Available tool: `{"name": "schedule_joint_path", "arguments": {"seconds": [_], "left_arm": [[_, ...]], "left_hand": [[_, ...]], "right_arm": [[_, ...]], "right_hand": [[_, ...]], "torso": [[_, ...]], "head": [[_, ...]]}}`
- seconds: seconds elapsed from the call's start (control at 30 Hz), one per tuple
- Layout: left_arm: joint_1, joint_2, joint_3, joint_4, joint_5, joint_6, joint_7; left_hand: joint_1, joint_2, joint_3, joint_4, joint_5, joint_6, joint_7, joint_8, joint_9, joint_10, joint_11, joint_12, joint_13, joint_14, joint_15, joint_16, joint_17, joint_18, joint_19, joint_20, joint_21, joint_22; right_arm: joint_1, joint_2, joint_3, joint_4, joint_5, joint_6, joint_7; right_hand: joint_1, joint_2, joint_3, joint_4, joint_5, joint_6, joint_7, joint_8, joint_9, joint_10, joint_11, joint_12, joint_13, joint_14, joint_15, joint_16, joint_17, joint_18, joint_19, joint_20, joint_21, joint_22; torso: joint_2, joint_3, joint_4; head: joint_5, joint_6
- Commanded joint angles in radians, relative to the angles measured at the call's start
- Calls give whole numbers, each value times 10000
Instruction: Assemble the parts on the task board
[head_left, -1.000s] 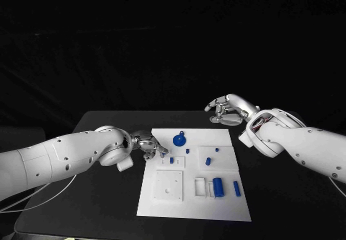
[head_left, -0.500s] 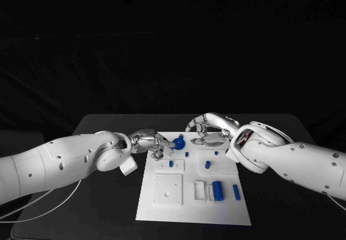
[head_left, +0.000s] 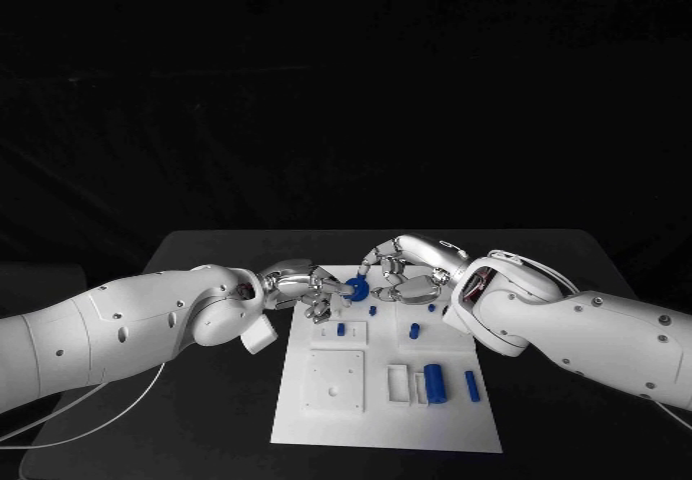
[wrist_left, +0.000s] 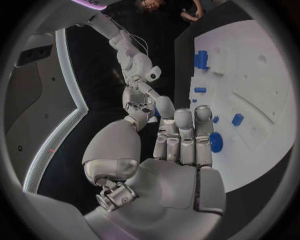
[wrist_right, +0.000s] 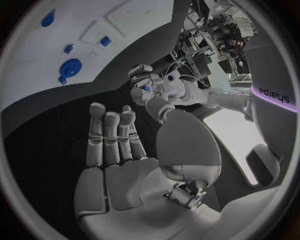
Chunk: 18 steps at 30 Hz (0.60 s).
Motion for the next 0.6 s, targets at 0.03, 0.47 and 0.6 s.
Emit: {"name": "schedule_joint_path", "arguments": {"seconds": [0.03, 0.47, 0.6], "left_arm": [[8, 26, 7, 34, 122, 194, 205], [9, 91, 8, 75, 127, 181, 207], [9, 100, 8, 76, 136, 183, 205]], "left_hand": [[345, 233, 487, -548, 22, -82, 13, 29, 14, -75, -23, -16, 17, -32, -86, -33, 17, -150, -60, -1249, -31, 155], [318, 239, 425, -502, 12, -97, 17, 37, 35, -89, -20, -3, 29, -42, -82, -18, 27, -160, -60, -1243, -23, 158], [327, 244, 422, -502, 14, -100, 15, 39, 40, -91, -21, 0, 31, -44, -83, -15, 29, -158, -61, -1245, -22, 158]], "right_arm": [[-10, 45, -4, 77, -165, 24, 38], [-24, 169, -102, 169, -165, 189, 29], [-25, 202, -120, 146, -164, 223, 31]], "right_hand": [[79, 27, -59, 6, -25, 21, 30, 3, -4, 83, -6, 70, 18, 60, 16, 50, 17, 154, 27, -18, 32, 178], [121, 142, 98, 14, 75, 19, 39, -9, -18, 63, 3, 79, 35, 47, 27, 57, 26, 154, 19, -13, 24, 169], [124, 175, 183, 18, 31, 24, 41, -11, -24, 59, 6, 81, 40, 44, 30, 60, 30, 154, 18, -7, 23, 167]], "torso": [[2, 9, -5], [-8, -1, -5], [-1, 6, -1]], "head": [[4, -16], [-6, -21], [-10, -36]]}}
